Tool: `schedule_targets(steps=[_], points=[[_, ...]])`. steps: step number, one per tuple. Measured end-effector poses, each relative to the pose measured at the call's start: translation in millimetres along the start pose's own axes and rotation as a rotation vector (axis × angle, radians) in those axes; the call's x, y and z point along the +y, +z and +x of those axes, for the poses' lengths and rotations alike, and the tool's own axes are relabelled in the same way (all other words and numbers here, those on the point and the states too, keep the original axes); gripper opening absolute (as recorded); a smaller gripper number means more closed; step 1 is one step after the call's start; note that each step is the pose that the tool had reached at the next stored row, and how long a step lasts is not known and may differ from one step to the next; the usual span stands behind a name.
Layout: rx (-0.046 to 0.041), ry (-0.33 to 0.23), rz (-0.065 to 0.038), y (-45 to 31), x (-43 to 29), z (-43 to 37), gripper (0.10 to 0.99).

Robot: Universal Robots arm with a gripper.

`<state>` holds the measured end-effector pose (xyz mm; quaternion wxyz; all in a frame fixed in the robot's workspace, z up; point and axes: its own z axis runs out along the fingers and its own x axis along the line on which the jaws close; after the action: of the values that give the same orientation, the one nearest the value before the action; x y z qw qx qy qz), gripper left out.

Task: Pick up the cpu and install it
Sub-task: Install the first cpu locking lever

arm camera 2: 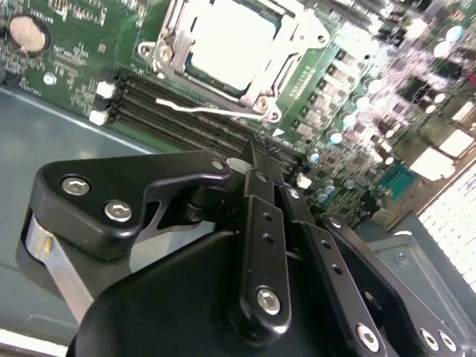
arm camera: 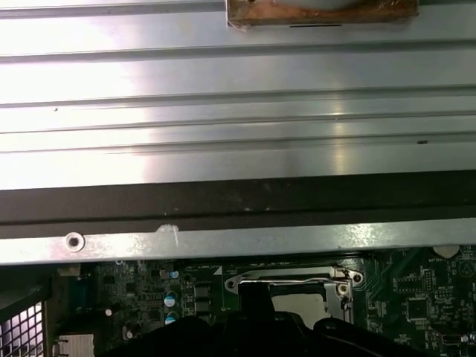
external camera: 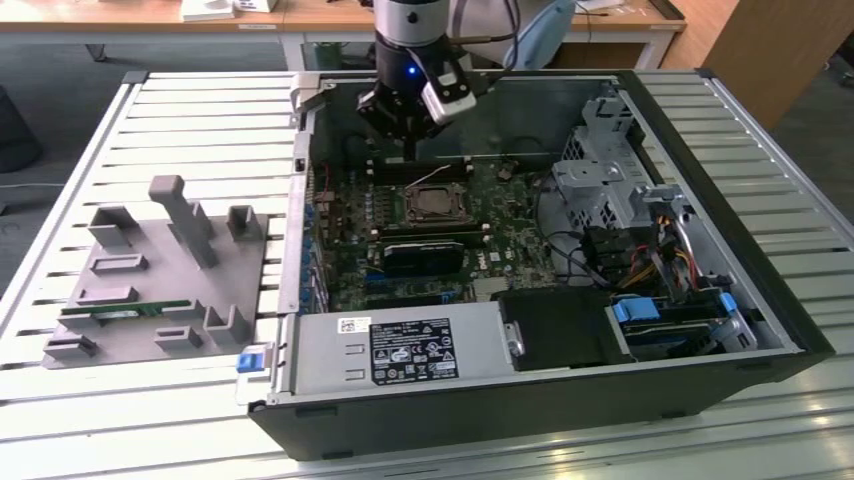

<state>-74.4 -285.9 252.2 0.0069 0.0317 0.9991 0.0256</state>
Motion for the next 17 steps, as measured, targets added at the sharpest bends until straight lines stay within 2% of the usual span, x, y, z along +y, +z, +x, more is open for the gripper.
schedule_targets(steps=[2, 9, 17], points=[[0.0, 0.0, -0.006, 0.8, 0.0, -0.2, 0.106], [0.0003, 0.0, -0.006, 7.1, -0.5, -1.0, 0.106], [0.002, -0.032, -0.006, 11.8, -0.1, -12.0, 0.106]])
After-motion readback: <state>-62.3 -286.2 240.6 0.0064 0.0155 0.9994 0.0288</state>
